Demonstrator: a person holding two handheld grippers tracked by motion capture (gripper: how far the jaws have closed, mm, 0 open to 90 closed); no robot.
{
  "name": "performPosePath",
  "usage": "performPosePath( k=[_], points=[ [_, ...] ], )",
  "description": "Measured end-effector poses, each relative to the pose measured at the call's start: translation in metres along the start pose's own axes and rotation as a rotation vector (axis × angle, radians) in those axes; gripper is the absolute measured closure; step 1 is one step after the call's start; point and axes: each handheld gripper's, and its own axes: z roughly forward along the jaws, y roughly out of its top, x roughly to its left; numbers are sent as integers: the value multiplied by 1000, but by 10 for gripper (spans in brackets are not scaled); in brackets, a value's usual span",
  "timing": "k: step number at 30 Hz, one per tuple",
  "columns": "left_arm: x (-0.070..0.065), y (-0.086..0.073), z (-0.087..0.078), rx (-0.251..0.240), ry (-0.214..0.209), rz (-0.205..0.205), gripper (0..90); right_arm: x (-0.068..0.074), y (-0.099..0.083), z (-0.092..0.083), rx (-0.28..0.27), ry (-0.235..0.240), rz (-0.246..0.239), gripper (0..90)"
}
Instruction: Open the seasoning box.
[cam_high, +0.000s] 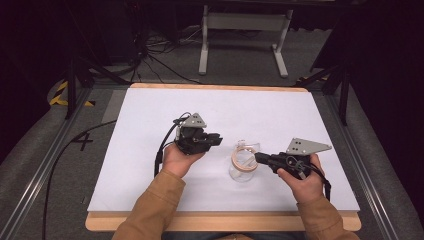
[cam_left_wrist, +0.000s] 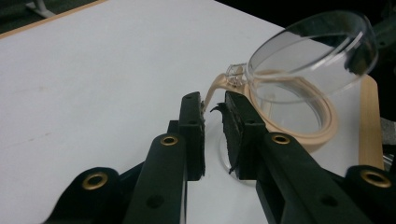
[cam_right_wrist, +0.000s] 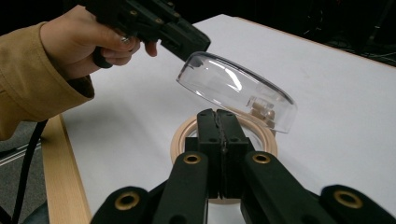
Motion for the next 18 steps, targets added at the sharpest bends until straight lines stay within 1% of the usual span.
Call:
performPosePath(
  k=[2,3,4,5,7,11,12,13,16,17,18],
  points=[
    [1,-3,-8,0,5,-9,776,-2,2,1,-2,2,-2,900],
    [0,-6,-11,-5,5,-20,775,-4,3,1,-3,5,-2,900],
    [1,-7,-14,1,8,-16,772,-5,5,2,-8,7,-2,900],
    [1,-9,-17,8,9,-23,771,-7,6,2,-9,10,3,900],
    [1,-12,-22,13,16,-27,771,-10,8,3,-16,14,6,900],
    [2,-20,-29,31,27,-49,770,-14,12,6,-24,26,3,900],
    [2,-22,-31,35,29,-45,769,-15,13,7,-26,29,1,900],
    [2,-24,-33,40,31,-56,769,-16,14,8,-27,30,4,900],
    [2,-27,-36,50,35,-57,768,-18,15,10,-31,36,1,900],
    [2,-30,-40,63,41,-62,768,-19,16,11,-32,37,3,900],
    [3,-32,-41,61,41,-67,763,-21,17,14,-31,40,4,900]
  ],
)
